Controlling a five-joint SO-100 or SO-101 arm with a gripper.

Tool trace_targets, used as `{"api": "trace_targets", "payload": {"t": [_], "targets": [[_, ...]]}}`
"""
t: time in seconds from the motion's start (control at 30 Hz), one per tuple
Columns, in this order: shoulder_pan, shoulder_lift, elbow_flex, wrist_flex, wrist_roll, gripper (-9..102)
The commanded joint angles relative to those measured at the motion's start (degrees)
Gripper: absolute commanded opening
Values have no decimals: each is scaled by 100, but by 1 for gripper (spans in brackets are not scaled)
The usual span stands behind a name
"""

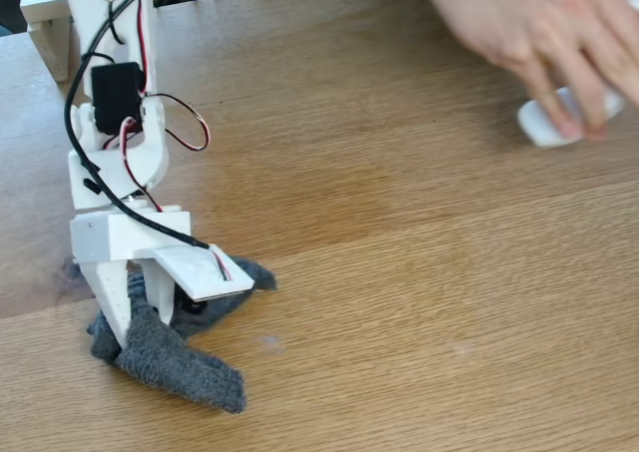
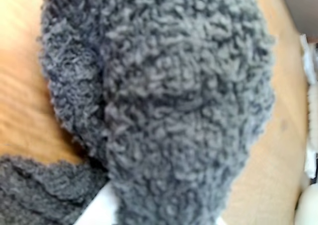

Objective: Clean the area in front of the robot

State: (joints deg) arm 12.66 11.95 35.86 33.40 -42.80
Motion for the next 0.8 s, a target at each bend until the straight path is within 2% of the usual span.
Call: {"api": "trace_targets", "payload": {"t": [0.0,0.13,0.23,0.5,0.57,0.67,0.77], "targets": [[-141,571,18,888,141,0],[-879,448,18,299,114,0],[-1292,132,18,-659,202,0],[-1178,9,-53,-3313,2092,0],[-1134,-9,-79,-3647,2496,0],[-1187,-229,-79,-3894,2593,0],[-1327,-536,-79,-3841,2593,0]]}}
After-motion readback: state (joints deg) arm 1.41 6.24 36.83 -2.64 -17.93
